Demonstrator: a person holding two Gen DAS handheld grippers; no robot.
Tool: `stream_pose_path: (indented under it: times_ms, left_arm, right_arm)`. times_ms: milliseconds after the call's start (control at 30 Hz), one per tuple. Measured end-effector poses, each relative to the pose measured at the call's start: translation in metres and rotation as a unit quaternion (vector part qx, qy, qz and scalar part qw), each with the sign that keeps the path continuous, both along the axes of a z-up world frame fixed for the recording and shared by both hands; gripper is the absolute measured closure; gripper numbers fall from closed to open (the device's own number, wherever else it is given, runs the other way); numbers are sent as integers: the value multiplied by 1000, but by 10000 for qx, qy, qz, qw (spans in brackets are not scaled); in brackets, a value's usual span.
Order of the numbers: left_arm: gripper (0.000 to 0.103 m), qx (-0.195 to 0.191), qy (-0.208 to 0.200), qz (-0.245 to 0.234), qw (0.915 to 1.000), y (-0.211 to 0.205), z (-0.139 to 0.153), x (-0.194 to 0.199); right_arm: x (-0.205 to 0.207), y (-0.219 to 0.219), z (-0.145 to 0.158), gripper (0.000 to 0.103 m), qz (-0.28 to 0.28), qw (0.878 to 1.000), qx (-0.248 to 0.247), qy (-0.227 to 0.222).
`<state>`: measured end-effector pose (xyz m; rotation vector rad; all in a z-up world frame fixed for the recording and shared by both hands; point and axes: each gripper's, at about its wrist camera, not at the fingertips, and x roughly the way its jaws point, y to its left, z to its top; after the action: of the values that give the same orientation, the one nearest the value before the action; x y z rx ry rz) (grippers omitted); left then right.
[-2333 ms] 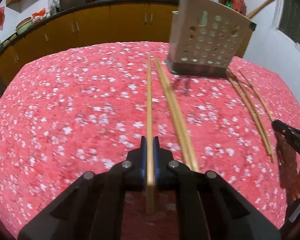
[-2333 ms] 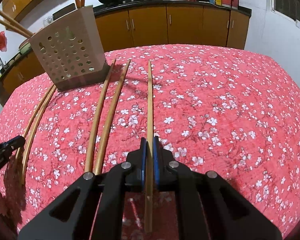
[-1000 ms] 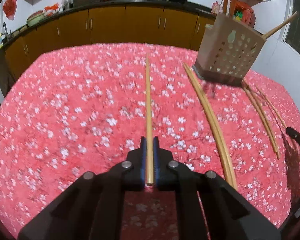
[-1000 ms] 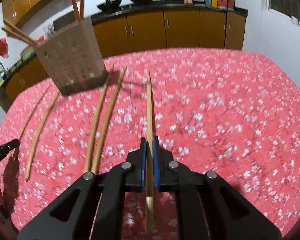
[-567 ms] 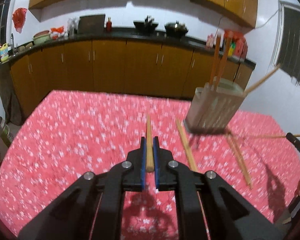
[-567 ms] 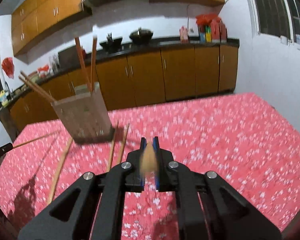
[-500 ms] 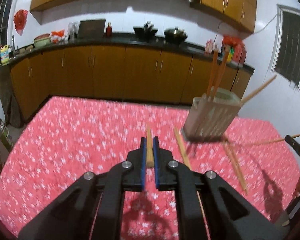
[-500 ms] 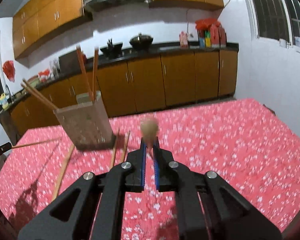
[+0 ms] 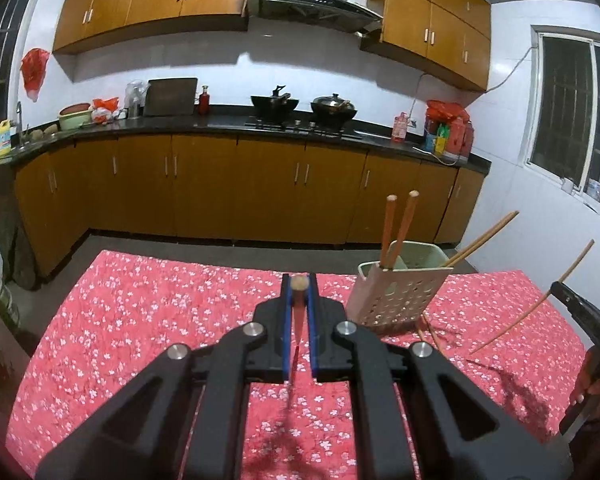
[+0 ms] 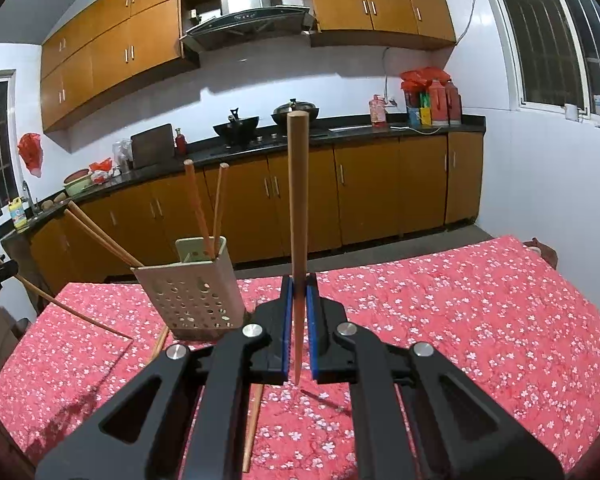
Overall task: Organize utensils
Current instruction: 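Carry both chopsticks upright over the beige utensil holder and lower them in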
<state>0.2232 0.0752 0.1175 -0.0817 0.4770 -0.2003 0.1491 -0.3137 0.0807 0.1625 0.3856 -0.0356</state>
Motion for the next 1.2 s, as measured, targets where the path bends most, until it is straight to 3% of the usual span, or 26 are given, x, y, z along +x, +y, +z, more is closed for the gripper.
stream_pose_path:
  times_ms: [400,567,867,1200]
  left_arm:
    - [95,-150,-499,-722,9960,-31,70,-27]
    - [95,-314,-634,-1014,9923,-51,96,-32]
    - [95,-349,-1194,-791,9891,-78,130,-9]
    - [96,-546,-1755,-283,9825,-98,134,28]
  right_arm:
    - [-17,20,74,96,899,9924,398,-735]
    - [-10,38,92,96,1000,9894,270,-1017]
    - [22,57,98,96,873,9884,98,-1243]
    - [64,73,79,96,805,9923,-63,-936]
